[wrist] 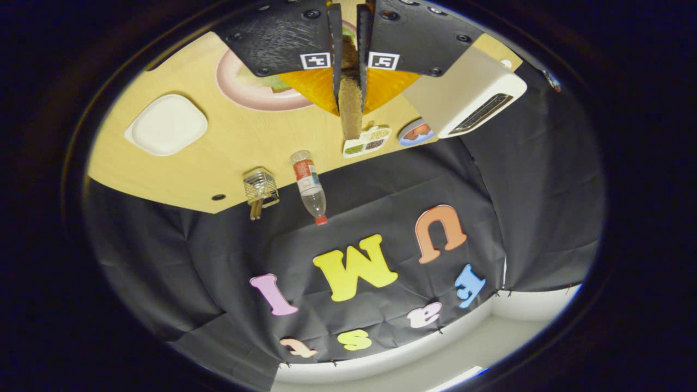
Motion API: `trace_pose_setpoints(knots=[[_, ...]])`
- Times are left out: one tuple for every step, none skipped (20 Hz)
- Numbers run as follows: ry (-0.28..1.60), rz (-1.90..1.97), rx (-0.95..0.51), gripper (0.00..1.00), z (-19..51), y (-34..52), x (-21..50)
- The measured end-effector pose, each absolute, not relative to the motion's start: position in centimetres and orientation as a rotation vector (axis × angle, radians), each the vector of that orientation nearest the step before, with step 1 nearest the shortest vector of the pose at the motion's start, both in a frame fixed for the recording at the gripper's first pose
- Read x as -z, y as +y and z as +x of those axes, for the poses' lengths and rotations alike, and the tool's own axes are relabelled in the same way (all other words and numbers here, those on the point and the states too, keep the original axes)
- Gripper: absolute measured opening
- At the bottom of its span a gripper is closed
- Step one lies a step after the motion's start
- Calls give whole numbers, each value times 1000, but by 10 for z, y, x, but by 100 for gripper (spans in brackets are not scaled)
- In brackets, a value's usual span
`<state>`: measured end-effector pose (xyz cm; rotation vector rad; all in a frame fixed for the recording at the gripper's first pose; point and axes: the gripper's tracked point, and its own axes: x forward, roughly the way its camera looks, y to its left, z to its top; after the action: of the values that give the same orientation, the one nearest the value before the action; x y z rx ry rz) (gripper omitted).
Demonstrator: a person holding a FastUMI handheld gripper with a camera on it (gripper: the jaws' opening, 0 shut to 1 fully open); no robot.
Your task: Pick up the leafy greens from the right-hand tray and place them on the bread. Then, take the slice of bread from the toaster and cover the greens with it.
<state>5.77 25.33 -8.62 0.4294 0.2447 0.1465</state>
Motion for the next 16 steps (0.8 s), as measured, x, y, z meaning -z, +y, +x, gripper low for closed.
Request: trace_pose_setpoints(knots=[[245,448,-155,10,57,255,87],[250,460,-161,10,57,256,91],[259,471,-171,10,56,258,94],[274,476,-173,10,56,259,98],[279,467,-172,10,56,257,101],[279,454,-165,10,56,253,103],[282,446,-154,10,57,247,106],[283,444,-150,10,57,244,108],[288,441,-143,10,56,239,112],[291,440,-137,12,56,233,115],[298,439,-130,14,56,228,118],[310,435,-119,14,55,222,123],[329,424,-106,19,57,217,132],[341,420,-103,21,55,213,136],[354,411,-98,22,54,210,141],[362,408,-99,24,53,207,144]])
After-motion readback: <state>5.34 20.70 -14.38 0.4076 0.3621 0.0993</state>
